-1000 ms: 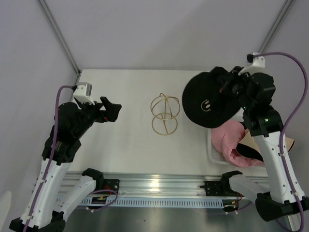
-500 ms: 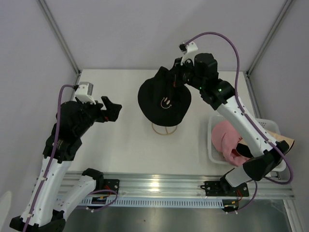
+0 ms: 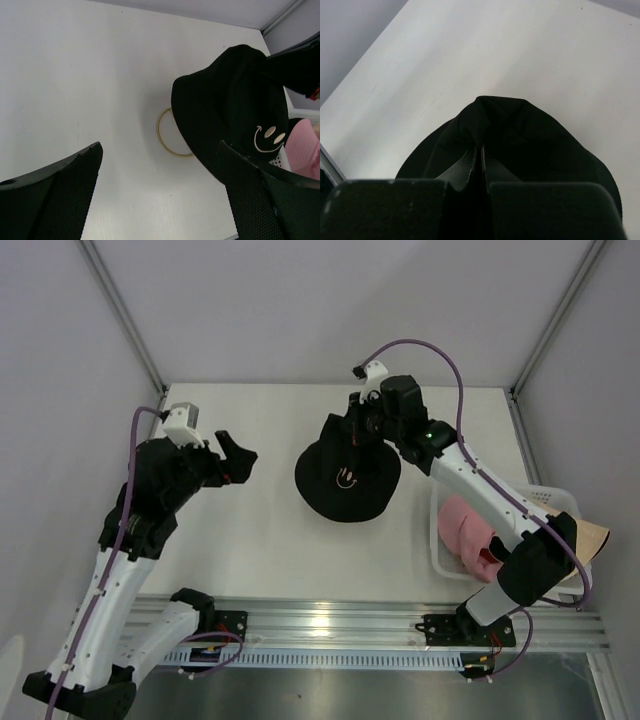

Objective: Stack the hats

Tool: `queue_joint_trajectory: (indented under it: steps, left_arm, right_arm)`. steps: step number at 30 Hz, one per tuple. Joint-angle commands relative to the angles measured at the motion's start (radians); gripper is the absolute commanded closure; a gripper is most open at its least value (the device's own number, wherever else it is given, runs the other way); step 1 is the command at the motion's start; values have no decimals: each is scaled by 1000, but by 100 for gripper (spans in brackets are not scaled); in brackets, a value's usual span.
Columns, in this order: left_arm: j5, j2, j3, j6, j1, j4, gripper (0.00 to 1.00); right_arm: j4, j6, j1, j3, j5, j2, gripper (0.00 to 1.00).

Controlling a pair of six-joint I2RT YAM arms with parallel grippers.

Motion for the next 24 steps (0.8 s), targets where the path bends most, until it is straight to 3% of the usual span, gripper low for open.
queue_joint_trajectory:
  steps: [1,6,7,11,14,17,22,24]
  left_arm:
    - [-50,72,38,-176,2,43,1]
    - [60,168,-63,-271,-2,235,1]
    - [73,174,-75,-280,-5,270,0]
    - [97,198,-176,-306,-7,438,0]
    - [160,217,-213,-331,-10,492,1]
    - [177,231,-230,-366,-36,522,1]
    - [224,253,-382,-516,-68,791,1]
    - [272,280,-410,-541,-70,870,1]
  right_arm:
    - [75,-5,9,42,-59,43,99]
    - [41,-31,10,51,-55,54,58]
    - [35,-40,10,51,-52,47,39]
    - [-42,-34,10,57,84,-28,2]
    - [-64,17,-30,2,171,-142,1]
    - [-10,126,-183,-111,66,-277,1]
    - [170,318,-407,-370,33,-435,1]
    - [243,381,-435,-496,-7,-443,1]
